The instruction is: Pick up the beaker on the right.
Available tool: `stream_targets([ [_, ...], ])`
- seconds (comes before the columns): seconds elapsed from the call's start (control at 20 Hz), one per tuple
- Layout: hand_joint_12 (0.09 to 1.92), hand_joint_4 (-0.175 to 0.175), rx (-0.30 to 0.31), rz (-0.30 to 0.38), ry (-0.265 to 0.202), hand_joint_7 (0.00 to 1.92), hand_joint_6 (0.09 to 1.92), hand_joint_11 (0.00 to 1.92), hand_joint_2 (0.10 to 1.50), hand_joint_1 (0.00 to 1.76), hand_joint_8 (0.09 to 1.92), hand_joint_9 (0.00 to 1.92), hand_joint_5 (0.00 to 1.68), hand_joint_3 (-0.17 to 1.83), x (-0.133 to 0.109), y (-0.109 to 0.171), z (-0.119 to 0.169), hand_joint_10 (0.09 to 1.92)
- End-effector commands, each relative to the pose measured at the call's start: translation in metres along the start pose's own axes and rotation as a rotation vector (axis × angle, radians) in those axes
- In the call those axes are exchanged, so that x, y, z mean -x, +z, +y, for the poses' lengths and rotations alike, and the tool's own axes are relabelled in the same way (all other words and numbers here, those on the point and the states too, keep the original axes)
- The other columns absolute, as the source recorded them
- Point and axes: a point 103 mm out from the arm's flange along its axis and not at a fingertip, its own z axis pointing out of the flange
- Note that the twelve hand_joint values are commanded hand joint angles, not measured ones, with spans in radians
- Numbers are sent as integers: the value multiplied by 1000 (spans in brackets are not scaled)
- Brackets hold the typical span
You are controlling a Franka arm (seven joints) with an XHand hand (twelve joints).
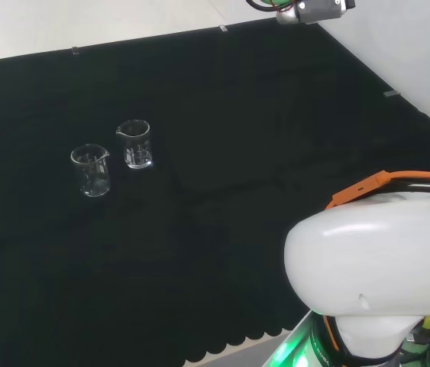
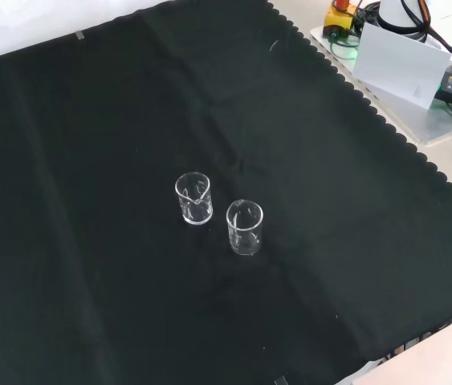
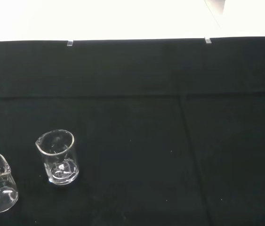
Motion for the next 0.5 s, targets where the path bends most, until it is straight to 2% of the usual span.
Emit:
stream_targets([
  [0.05,797,-32,21,-35,-26,85,87,0,1336,174,406,122,263,254,0,-20,-12,566],
  [0.5,789,-33,7,-64,-29,89,87,0,1358,175,411,118,279,250,-7,-14,-8,570],
])
